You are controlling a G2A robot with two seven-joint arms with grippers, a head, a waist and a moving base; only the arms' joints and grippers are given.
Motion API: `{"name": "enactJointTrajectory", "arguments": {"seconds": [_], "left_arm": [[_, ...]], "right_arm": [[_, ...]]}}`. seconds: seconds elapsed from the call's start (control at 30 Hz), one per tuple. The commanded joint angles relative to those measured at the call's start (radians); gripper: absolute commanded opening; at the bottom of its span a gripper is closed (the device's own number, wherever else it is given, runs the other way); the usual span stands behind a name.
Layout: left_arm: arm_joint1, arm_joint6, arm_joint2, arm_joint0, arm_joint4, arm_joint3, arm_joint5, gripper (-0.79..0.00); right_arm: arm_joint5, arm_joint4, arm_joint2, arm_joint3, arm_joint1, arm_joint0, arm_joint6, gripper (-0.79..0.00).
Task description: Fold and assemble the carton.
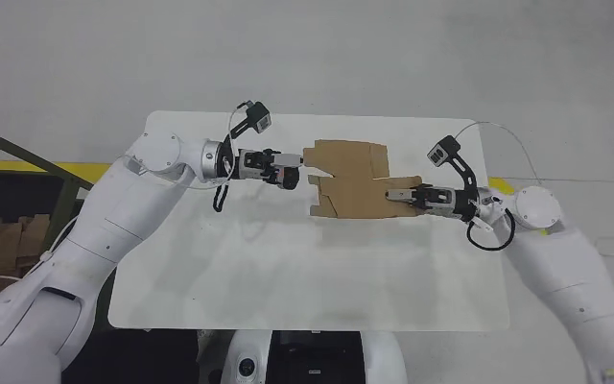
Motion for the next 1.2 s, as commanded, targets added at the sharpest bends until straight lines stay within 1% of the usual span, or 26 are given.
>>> {"name": "enactJointTrajectory", "arguments": {"seconds": [0.0, 0.2, 0.43, 0.9, 1.17], "left_arm": [[0.001, 0.017, -0.010, 0.004, 0.021, -0.012, 0.012, 0.000], [-0.002, 0.037, -0.029, 0.016, 0.052, -0.015, 0.036, 0.000], [-0.017, 0.025, -0.018, 0.017, 0.062, 0.007, 0.048, 0.000], [-0.075, 0.012, 0.033, -0.027, 0.029, 0.082, 0.022, 0.000], [-0.092, 0.001, 0.023, -0.032, 0.020, 0.107, 0.003, 0.000]], "right_arm": [[0.049, -0.050, 0.028, -0.069, 0.010, -0.039, -0.060, -0.785], [0.156, -0.143, 0.088, -0.193, 0.030, -0.123, -0.136, -0.785], [0.177, -0.160, 0.127, -0.231, 0.035, -0.178, -0.162, -0.785], [0.207, -0.203, 0.139, -0.245, 0.028, -0.197, -0.180, -0.785], [0.213, -0.216, 0.133, -0.239, 0.021, -0.188, -0.168, -0.785]]}}
